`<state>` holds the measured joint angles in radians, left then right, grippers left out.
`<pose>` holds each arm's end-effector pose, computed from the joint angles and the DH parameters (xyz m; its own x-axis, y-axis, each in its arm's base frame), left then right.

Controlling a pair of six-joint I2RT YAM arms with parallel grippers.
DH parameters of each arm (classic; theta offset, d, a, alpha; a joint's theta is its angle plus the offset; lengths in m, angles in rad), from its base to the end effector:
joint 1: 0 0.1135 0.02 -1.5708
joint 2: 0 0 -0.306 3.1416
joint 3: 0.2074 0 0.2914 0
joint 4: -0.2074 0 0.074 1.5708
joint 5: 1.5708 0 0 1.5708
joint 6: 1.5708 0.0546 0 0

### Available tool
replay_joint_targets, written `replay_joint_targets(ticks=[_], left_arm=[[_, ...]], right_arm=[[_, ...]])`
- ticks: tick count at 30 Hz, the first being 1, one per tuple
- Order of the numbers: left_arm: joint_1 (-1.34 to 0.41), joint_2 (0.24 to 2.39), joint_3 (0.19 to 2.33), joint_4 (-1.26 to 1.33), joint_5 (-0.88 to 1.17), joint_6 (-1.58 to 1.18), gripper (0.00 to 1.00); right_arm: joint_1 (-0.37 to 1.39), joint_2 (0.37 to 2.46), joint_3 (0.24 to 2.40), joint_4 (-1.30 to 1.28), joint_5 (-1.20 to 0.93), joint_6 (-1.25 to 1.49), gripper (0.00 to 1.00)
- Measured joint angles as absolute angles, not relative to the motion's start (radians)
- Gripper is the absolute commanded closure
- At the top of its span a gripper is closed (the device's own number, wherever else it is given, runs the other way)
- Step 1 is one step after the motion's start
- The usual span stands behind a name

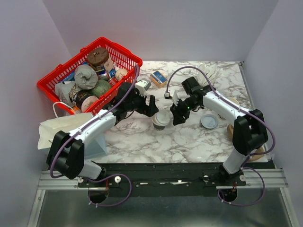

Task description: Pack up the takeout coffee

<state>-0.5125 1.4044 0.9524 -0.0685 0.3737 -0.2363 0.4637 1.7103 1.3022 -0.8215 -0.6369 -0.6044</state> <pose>0.3043 -0.1941 0.2826 -0.5929 0.0835 -0.8010 0.6107 0.6949 -0.3796 0.3321 0.2024 0.2473 -0.3881 -0.7048 -0.5938 -0.9213 0.2789 0.2710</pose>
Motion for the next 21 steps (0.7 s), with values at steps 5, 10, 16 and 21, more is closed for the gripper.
replay_joint_targets(ticks=[5,10,16,21], left_arm=[[-0.511,1.418,0.947,-0.067,0.374,-0.239,0.05],[-0.510,1.431,0.936,-0.065,0.374,-0.251,0.06],[-0.508,1.435,0.931,-0.054,0.374,-0.263,0.07],[-0.498,1.435,0.925,-0.052,0.374,-0.272,0.08]], right_arm=[[0.476,1.729,1.325,-0.827,-0.642,-0.603,0.57],[0.479,1.737,1.364,-0.831,-0.653,-0.597,0.58],[0.495,1.746,1.387,-0.831,-0.664,-0.587,0.58],[0.512,1.756,1.390,-0.832,-0.669,-0.579,0.58]])
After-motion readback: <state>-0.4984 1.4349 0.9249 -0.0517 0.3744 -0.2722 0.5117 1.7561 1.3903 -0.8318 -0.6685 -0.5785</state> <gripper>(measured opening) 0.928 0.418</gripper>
